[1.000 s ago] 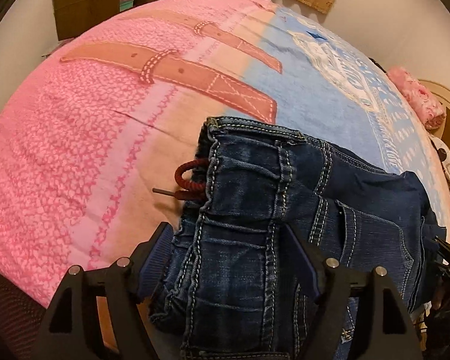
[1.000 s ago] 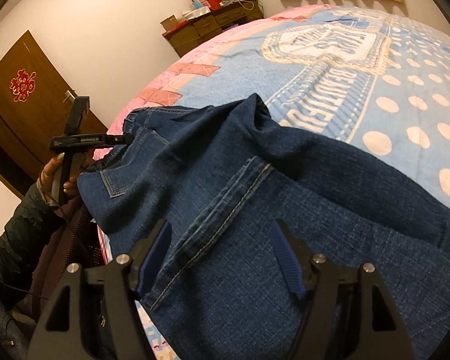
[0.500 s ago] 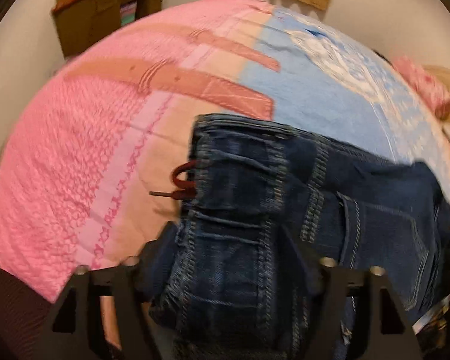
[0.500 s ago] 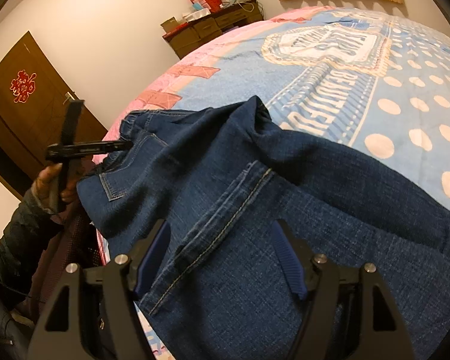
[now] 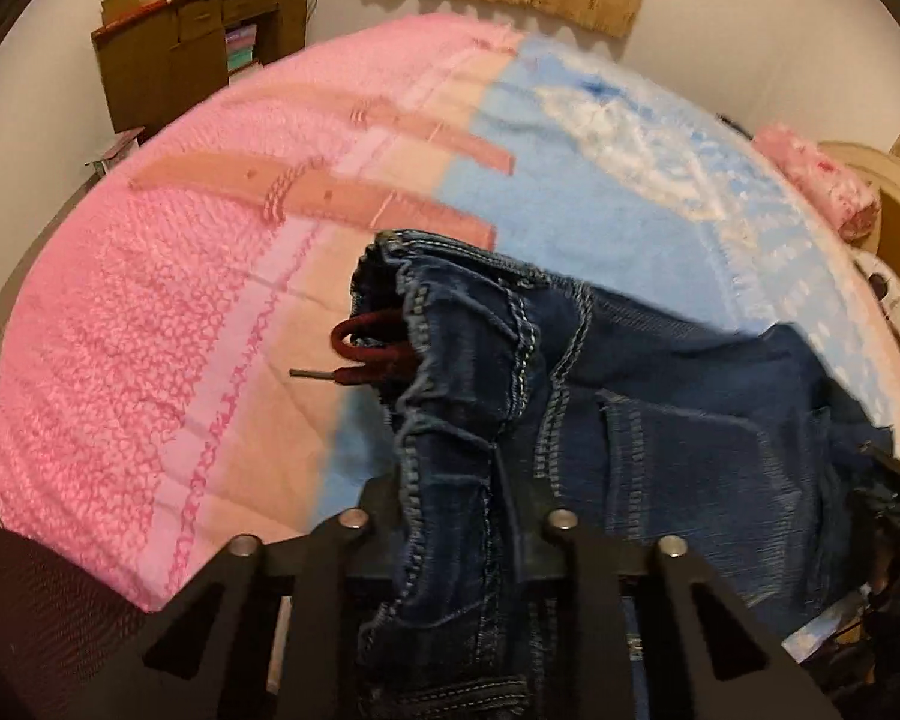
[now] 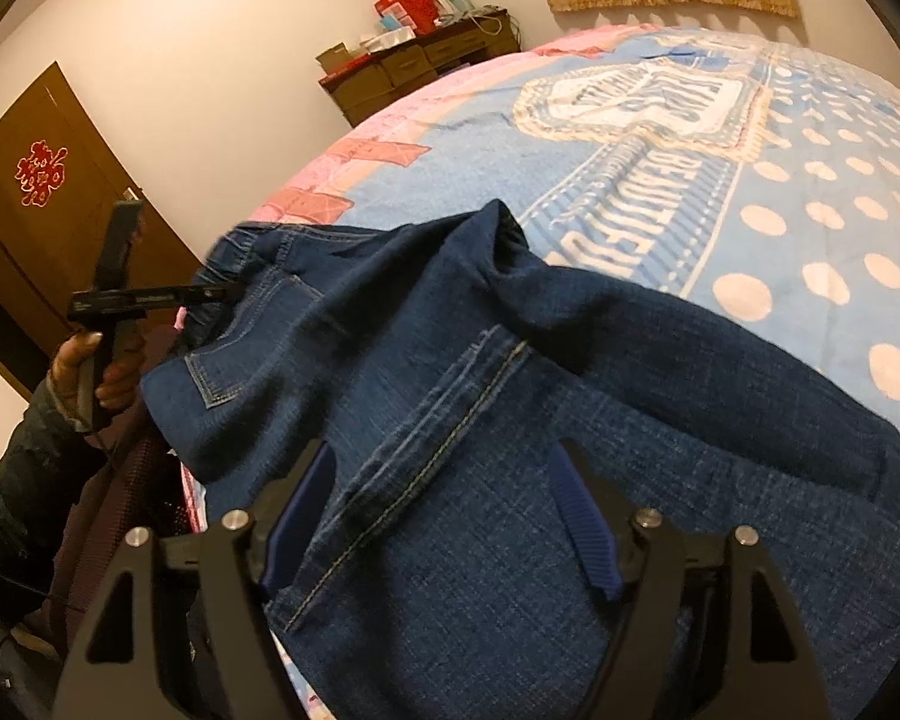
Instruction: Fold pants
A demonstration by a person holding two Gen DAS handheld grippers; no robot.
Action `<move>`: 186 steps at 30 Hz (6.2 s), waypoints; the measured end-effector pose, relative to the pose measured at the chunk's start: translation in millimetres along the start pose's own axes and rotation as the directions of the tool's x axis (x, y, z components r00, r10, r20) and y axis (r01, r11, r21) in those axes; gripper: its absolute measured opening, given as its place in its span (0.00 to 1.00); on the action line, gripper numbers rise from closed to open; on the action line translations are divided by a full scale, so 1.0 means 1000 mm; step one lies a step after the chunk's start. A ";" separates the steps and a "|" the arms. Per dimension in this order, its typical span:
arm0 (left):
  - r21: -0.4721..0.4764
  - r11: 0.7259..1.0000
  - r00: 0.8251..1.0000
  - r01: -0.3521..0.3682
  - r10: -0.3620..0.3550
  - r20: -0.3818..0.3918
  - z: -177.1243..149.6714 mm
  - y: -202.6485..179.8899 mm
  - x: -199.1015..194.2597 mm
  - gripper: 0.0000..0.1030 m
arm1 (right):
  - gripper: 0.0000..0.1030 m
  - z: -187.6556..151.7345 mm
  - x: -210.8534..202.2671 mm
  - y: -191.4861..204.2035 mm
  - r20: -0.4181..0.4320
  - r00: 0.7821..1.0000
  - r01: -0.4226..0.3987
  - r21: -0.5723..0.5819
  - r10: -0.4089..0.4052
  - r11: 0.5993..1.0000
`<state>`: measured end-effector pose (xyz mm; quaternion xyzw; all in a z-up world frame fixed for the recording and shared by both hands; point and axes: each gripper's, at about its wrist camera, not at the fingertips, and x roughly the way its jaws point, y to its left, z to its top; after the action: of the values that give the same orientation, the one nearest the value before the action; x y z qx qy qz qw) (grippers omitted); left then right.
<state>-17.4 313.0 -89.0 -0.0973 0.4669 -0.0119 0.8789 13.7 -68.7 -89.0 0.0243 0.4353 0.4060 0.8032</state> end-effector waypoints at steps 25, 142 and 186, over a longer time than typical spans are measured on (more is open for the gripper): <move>0.378 0.900 0.937 0.216 -0.300 0.177 -0.004 -0.233 -0.121 0.12 | 0.74 -0.047 -0.084 -0.011 0.183 0.971 0.157 0.000 -0.154 0.988; 0.467 0.884 0.986 -0.014 -0.064 0.152 -0.066 -0.283 0.024 0.90 | 0.67 -0.145 -0.166 -0.040 0.198 0.903 0.334 0.234 -0.381 0.913; 0.331 0.935 0.986 0.125 -0.155 0.067 -0.042 -0.246 0.059 0.98 | 0.11 0.132 0.076 -0.058 -0.220 0.917 -0.286 0.217 0.332 0.933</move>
<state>-1.9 58.1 -115.2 0.0155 0.4095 -0.1468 0.9003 167.2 -14.8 -81.0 0.1135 0.5596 0.4869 0.6610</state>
